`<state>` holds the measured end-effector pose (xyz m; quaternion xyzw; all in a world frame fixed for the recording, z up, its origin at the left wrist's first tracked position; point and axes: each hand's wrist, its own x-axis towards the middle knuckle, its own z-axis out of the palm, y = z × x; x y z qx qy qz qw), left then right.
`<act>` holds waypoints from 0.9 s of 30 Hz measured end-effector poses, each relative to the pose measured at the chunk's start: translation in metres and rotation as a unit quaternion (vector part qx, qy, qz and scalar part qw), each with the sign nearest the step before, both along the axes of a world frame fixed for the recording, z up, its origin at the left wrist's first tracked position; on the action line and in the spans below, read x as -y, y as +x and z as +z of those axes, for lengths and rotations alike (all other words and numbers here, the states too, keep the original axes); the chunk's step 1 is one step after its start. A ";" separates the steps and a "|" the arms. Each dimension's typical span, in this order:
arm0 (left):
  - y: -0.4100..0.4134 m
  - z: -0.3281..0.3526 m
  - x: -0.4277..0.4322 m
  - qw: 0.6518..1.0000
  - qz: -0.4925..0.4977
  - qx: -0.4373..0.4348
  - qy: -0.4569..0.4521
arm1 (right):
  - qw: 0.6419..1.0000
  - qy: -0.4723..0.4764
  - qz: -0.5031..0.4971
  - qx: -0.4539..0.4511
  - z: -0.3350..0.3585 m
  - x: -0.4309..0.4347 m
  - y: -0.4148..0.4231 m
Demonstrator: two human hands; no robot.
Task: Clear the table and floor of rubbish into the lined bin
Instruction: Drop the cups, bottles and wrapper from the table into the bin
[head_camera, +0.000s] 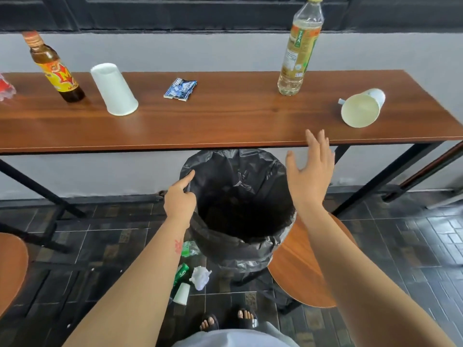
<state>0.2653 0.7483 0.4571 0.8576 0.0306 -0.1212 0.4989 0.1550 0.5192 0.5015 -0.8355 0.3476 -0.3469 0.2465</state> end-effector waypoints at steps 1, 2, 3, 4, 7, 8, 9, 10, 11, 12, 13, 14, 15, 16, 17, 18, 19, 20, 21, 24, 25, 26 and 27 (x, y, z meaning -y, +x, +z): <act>0.001 0.002 0.008 1.000 -0.007 0.002 0.005 | 1.000 -0.008 -0.024 0.009 0.006 0.011 0.002; 0.002 0.004 0.015 1.000 -0.015 0.005 0.009 | 0.999 -0.018 -0.045 0.019 0.012 0.023 0.002; 0.003 0.007 0.023 1.000 -0.024 0.010 0.013 | 0.997 -0.029 -0.064 0.028 0.017 0.034 0.003; 0.004 0.008 0.031 0.999 -0.030 0.016 0.017 | 0.995 -0.040 -0.081 0.036 0.022 0.046 0.003; 0.007 0.009 0.051 0.998 -0.040 0.031 0.024 | 0.989 -0.065 -0.126 0.042 0.038 0.082 0.006; 0.008 0.009 0.056 0.998 -0.040 0.032 0.027 | 0.988 -0.065 -0.136 0.036 0.042 0.094 0.008; 0.010 0.009 0.060 0.998 -0.039 0.031 0.029 | 0.988 -0.057 -0.141 0.024 0.047 0.106 0.011; 0.011 0.009 0.063 0.998 -0.037 0.029 0.031 | 0.989 -0.040 -0.142 0.009 0.050 0.116 0.015; 0.013 0.010 0.066 0.999 -0.034 0.027 0.032 | 0.991 -0.018 -0.136 -0.003 0.052 0.126 0.018; 0.014 0.010 0.068 0.999 -0.031 0.026 0.032 | 0.992 0.006 -0.126 -0.011 0.053 0.135 0.021; 0.015 0.011 0.070 0.999 -0.028 0.027 0.032 | 0.993 0.031 -0.116 -0.015 0.053 0.141 0.024; 0.015 0.012 0.071 0.999 -0.028 0.030 0.033 | 0.992 0.054 -0.112 -0.012 0.054 0.146 0.027; 0.015 0.012 0.073 0.998 -0.030 0.034 0.035 | 0.991 0.074 -0.115 -0.004 0.055 0.149 0.030; 0.015 0.012 0.074 0.998 -0.032 0.038 0.038 | 0.988 0.091 -0.123 0.008 0.056 0.151 0.032; 0.015 0.012 0.075 0.998 -0.032 0.041 0.040 | 0.985 0.103 -0.133 0.019 0.057 0.153 0.034; 0.014 0.013 0.075 0.998 -0.030 0.042 0.041 | 0.983 0.112 -0.143 0.028 0.057 0.153 0.035; 0.014 0.014 0.076 0.998 -0.027 0.044 0.042 | 0.981 0.118 -0.151 0.037 0.057 0.153 0.036; 0.014 0.014 0.077 0.998 -0.025 0.044 0.045 | 0.979 0.123 -0.154 0.047 0.058 0.151 0.036; 0.013 0.015 0.078 0.998 -0.023 0.044 0.048 | 0.979 0.123 -0.151 0.056 0.057 0.148 0.035; 0.013 0.017 0.080 0.998 -0.010 0.041 0.044 | 0.985 0.100 -0.120 0.079 0.050 0.137 0.031; 0.013 0.017 0.080 0.998 -0.007 0.039 0.041 | 0.985 0.099 -0.115 0.085 0.049 0.134 0.029; 0.013 0.018 0.079 0.999 -0.006 0.039 0.038 | 0.983 0.105 -0.114 0.095 0.048 0.133 0.027; 0.013 0.018 0.078 0.999 -0.005 0.041 0.034 | 0.981 0.112 -0.114 0.108 0.048 0.132 0.025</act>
